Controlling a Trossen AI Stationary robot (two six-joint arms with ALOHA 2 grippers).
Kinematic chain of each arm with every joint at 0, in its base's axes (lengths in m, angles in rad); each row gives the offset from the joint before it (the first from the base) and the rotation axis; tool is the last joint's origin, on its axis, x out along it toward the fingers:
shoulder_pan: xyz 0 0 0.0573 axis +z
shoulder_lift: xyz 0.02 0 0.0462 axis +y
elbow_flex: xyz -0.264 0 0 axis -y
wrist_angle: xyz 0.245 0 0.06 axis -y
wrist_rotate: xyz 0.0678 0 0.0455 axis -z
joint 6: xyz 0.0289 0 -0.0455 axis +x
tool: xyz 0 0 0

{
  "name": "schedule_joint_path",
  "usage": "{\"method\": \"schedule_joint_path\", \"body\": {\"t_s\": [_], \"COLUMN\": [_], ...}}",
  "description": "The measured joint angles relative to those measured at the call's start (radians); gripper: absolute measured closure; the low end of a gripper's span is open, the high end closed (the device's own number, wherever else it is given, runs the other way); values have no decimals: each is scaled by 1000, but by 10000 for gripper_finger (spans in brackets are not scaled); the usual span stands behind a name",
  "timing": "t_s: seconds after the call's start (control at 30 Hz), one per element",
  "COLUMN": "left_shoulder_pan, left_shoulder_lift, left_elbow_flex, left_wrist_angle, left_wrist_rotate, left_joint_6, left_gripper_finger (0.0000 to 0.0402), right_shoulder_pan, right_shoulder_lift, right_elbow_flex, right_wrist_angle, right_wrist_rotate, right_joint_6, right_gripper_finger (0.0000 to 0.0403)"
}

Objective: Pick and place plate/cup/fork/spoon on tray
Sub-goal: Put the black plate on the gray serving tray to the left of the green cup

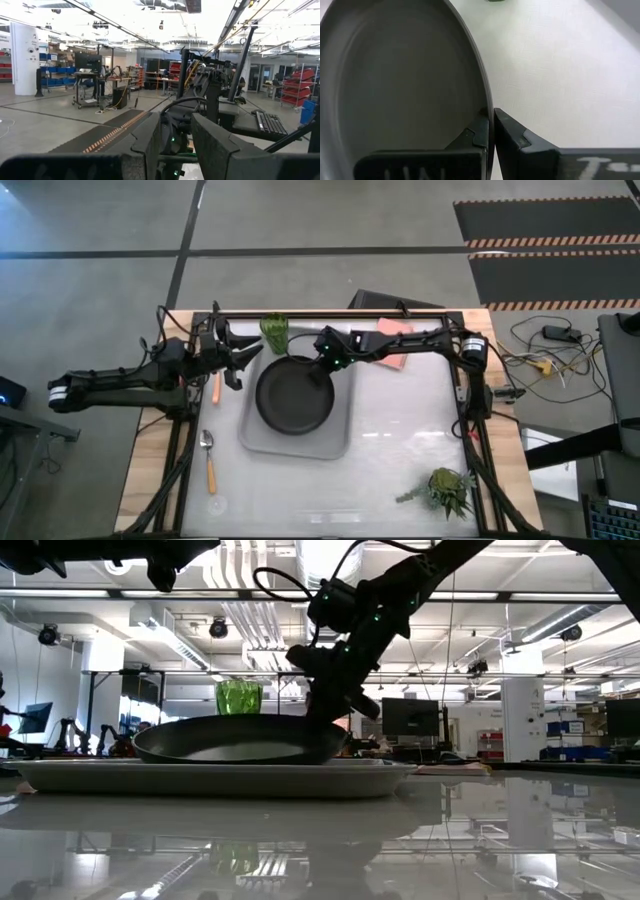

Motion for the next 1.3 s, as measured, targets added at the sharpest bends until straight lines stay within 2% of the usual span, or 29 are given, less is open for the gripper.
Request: {"method": "schedule_joint_path", "body": {"t_s": [0.33, 0.63, 0.8, 0.93, 1.07, 1.2, 1.3], "left_shoulder_pan": [0, 0, 0, 0, 0, 0, -1], "left_shoulder_lift": [-1, -1, -2, -1, -1, 1, 1], "left_elbow_flex": [0, 0, 0, 0, 0, 0, 0], "left_wrist_angle": [0, 0, -1, -3, -5, -7, -8], "left_wrist_rotate": [0, 0, 0, 0, 0, 0, 0], "left_joint_6": [0, 0, 0, -1, -1, -4, -26], "left_gripper_finger": [308, 308, 308, 308, 308, 308, 308], "right_shoulder_pan": [19, 18, 12, 23, 57, 93, 129], "right_shoulder_lift": [0, -1, -34, -87, -135, -145, -133], "right_elbow_flex": [-39, -38, -6, 15, 12, -16, -43], "right_wrist_angle": [29, 33, -102, -273, -371, -397, -395], "right_wrist_rotate": [-1, 28, 20, 21, 17, 19, 18], "right_joint_6": [3, 13, -74, -160, -172, -177, -191], "right_gripper_finger": [387, 301, 271, 287, 336, 386, 392]}}
